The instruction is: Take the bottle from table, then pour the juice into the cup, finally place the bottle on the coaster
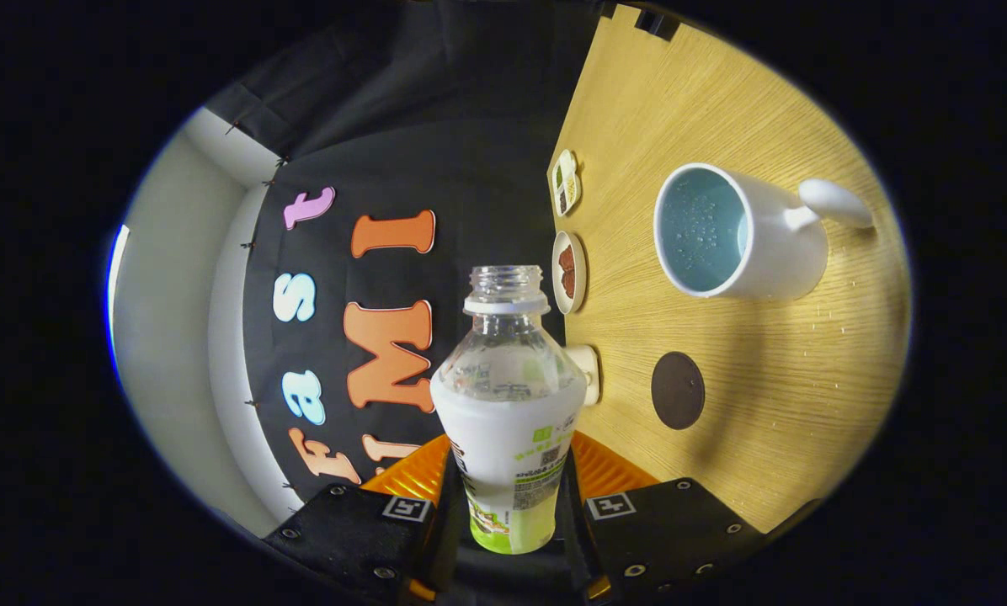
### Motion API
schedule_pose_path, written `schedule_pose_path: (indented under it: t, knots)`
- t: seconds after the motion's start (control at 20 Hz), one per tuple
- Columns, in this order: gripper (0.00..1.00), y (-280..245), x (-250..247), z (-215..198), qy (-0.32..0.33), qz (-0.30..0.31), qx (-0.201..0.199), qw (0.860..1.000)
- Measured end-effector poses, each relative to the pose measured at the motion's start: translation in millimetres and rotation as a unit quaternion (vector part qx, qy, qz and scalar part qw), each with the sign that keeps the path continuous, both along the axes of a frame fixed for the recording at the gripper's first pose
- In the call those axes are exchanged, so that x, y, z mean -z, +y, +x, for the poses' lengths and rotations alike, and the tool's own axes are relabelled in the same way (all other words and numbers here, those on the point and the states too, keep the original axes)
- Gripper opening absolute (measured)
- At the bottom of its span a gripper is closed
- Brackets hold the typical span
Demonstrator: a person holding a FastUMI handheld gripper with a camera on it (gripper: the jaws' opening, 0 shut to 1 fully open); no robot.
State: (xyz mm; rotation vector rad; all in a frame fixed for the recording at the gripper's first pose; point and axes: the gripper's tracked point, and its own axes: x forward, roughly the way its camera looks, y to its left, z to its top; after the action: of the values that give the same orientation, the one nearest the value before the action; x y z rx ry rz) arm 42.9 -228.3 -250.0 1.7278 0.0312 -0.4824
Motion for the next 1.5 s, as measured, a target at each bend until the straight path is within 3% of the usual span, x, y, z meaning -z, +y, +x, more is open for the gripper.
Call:
schedule_pose_path:
  t: [1.5]
  knots:
    - [0.53, -2.4, -2.8, 2.5, -0.032, 0.069, 0.026, 0.997]
